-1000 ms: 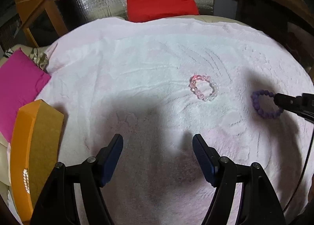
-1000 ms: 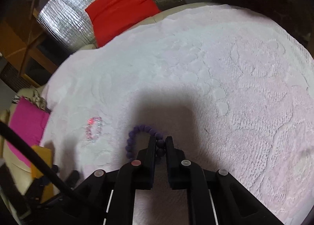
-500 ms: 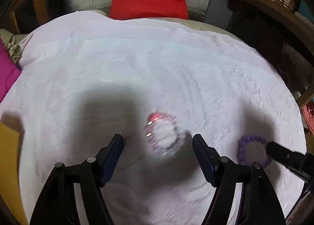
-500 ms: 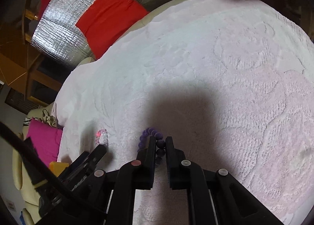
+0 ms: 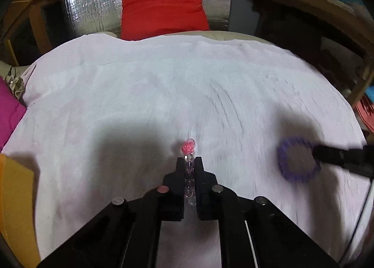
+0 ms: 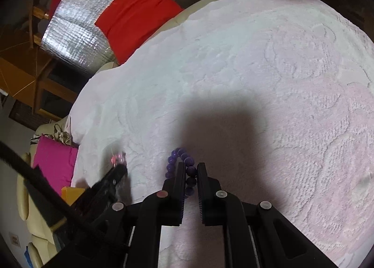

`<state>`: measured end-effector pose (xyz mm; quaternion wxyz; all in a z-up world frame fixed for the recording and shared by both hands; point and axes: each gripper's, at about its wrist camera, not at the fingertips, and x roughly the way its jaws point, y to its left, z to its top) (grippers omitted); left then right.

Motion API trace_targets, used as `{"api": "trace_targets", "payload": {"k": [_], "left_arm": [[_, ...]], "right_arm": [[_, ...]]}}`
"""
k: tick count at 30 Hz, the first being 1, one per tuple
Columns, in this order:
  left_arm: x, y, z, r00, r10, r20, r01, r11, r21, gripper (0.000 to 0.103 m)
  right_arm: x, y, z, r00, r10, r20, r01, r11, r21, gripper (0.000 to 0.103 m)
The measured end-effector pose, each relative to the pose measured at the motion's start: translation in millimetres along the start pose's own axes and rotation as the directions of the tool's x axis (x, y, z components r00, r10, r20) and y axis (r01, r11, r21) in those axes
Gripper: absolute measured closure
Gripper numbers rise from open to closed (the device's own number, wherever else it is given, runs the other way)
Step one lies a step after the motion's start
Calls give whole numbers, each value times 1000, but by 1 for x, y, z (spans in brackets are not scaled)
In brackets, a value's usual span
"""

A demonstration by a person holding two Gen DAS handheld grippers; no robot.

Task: Organize jewelry
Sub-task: 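Grasp the pink crystal bracelet with the left tool while the right tool grasps the purple bead bracelet, then lift both bracelets and carry them toward the orange box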

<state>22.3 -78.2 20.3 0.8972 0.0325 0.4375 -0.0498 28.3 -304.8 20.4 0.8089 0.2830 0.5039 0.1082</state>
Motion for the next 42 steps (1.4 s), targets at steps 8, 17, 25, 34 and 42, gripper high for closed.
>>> {"api": "trace_targets", "payload": {"k": [8,17,25,34,42], "left_arm": [[-53,30,-56,1000,-6,-20,4,999,-53,95],[-47,56,-76,998,43,-36,-45,997,-56,95],[-34,71,-73,998,-1,-59,-4,996,-87,95],[-34,72,-75,999,-5,-40,2,998,-58,94],[-47,66,-76,999,45,5,-45,999,-19,95]], "right_arm": [[4,30,-22,987,140,-72,-142,990,-18,93],[19,49,-44,988,109,-106,-115,992,-52,92],[36,24,-33,990,26,-139,-19,998,54,89],[39,29,-30,996,48,-80,-40,995,93,78],[30,56,-35,1000,-10,-5,10,997,-72,93]]}}
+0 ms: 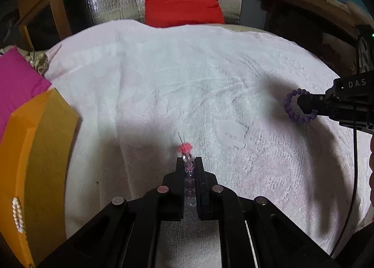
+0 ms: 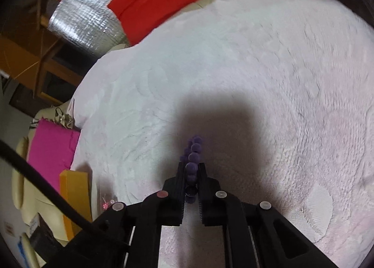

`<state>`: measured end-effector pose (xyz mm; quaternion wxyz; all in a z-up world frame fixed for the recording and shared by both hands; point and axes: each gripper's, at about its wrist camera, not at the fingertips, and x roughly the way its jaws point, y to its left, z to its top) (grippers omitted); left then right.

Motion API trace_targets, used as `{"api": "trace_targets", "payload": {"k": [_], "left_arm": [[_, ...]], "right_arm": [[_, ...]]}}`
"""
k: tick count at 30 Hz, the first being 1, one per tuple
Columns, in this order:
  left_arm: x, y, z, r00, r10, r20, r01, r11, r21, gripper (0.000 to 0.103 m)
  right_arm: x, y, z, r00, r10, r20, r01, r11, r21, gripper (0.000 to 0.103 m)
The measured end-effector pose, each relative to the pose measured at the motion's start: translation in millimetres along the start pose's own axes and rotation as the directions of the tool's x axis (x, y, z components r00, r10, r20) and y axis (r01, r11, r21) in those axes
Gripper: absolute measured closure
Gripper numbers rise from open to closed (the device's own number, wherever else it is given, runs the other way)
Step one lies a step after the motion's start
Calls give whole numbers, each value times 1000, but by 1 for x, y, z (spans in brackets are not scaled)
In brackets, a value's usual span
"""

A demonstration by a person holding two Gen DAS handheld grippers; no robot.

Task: Organize jewelry
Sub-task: 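Lift both bracelets and carry them toward the orange box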

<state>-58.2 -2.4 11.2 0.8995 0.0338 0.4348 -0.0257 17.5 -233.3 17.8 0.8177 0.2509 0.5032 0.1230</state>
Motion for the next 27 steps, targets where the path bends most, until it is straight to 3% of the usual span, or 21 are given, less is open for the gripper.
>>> {"api": "trace_targets", "payload": {"k": [17,27], "left_arm": [[-25,11,7,996,52,69,-51,999,-10,95],[-31,11,9,992,88,92,-87,996,-10,95]], "right_arm": [[-18,47,-12,983,158,96,-145,981,-128,93],[-13,50,-16,987,137,80,-124,980,-156,93]]}}
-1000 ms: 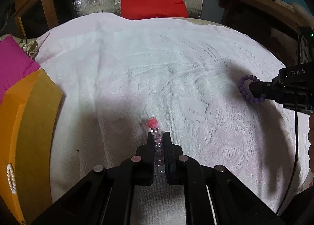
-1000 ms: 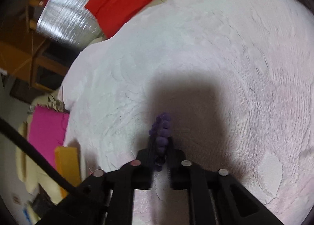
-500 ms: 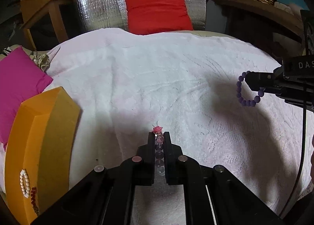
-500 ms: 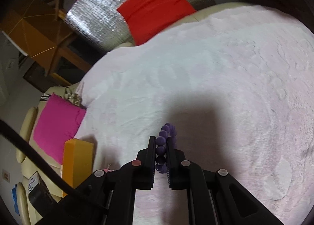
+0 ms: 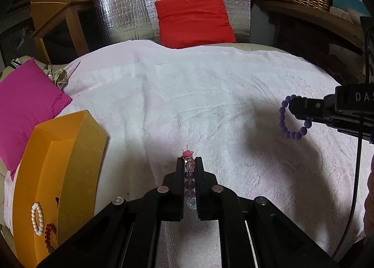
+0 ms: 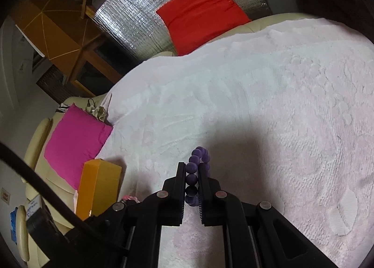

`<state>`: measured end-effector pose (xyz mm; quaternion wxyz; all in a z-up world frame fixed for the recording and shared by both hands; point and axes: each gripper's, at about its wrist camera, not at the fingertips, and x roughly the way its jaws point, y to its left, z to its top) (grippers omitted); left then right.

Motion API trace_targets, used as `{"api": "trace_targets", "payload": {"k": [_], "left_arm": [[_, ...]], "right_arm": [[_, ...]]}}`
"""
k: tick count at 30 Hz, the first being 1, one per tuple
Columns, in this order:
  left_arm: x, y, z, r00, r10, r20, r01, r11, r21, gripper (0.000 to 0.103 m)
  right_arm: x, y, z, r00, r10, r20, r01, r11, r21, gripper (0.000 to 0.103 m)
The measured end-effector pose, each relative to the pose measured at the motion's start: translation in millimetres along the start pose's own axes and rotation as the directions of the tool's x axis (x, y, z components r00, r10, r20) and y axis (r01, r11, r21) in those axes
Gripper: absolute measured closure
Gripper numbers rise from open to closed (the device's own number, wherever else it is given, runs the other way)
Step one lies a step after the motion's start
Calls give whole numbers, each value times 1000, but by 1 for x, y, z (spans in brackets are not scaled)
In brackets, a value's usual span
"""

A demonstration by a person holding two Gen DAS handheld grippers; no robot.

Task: Organize jewelry
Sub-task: 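Lift both bracelets and carry them toward the orange box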

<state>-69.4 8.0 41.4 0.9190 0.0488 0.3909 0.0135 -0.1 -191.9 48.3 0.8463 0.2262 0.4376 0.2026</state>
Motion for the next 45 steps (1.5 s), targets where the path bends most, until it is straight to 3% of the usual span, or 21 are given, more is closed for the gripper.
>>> {"api": "trace_targets", "payload": {"k": [29,38,43,45], "left_arm": [[2,-26,13,1000,-6,29,6,1000,9,95],[7,-30,14,1000,-9,14,9,1000,12,95],[10,-33,13,1000,-15,1,15,1000,16,95],[12,-31,12,1000,-24,-6,24,1000,10,95]], "right_arm": [[-16,-34,7,999,-44,-4,44,999,22,93],[-8,-66,9,980,-171,-97,176,983,46,92],[-3,-86,13,961,-223,-163,243,963,114,89],[-4,-93,15,962,-219,-166,243,959,145,72]]}}
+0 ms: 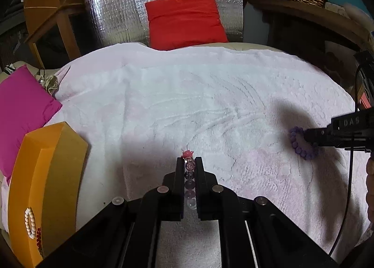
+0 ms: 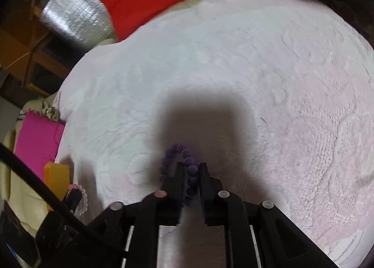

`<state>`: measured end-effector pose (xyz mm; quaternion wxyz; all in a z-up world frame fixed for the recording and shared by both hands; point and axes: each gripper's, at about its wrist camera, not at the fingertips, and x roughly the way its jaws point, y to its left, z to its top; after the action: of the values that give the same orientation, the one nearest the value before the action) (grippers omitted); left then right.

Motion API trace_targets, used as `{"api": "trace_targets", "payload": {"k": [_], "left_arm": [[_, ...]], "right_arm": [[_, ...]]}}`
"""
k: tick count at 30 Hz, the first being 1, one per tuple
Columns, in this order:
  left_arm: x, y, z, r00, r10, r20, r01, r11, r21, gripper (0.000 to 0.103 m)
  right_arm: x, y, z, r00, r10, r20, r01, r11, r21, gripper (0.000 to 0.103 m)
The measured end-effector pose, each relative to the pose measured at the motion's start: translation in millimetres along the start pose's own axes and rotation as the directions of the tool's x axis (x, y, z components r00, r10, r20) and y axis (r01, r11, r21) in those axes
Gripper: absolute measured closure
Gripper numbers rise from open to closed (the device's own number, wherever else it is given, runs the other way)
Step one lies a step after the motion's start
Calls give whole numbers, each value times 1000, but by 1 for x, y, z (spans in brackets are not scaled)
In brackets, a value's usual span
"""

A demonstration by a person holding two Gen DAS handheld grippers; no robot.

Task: Organize jewelry
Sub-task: 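Lift both bracelets and carry them toward the orange box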

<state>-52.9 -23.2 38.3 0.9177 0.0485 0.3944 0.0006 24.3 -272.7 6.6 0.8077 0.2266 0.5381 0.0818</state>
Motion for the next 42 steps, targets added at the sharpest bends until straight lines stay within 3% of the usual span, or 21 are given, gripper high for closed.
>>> {"api": "trace_targets", "payload": {"k": [3,7,8,9,12,15,20,26,34,42], "left_arm": [[1,4,-1,1000,-24,-10,24,1000,-19,95],[0,11,-3,998,-61,-11,61,997,-39,95],[0,13,-3,998,-68,-10,67,997,-44,95],[0,16,-4,997,-80,-9,80,996,-50,95],[-2,22,-6,994,-112,-4,111,992,-64,95],[-6,27,-7,991,-137,7,137,988,-68,95],[-15,34,-8,986,-165,37,167,983,-72,95],[-23,40,-8,989,-139,58,144,987,-75,95],[-41,55,-8,992,-78,100,88,992,-96,95],[-56,71,-9,991,-17,136,34,992,-122,95]], "right_arm": [[-2,-2,3,1000,-5,24,5,1000,6,53],[1,5,0,998,-37,60,38,999,-23,53],[3,11,-1,996,-61,71,65,996,-53,59],[6,19,-4,988,-120,92,130,985,-113,75],[10,36,-11,969,-207,133,232,947,-223,93],[8,50,-18,960,-226,163,265,921,-285,93],[-9,55,-18,974,-124,188,171,952,-255,93],[-18,68,-19,984,28,176,15,971,-237,93],[-29,102,-40,965,143,221,-75,954,-290,93],[-33,131,-58,951,202,234,-114,933,-341,93]]}}
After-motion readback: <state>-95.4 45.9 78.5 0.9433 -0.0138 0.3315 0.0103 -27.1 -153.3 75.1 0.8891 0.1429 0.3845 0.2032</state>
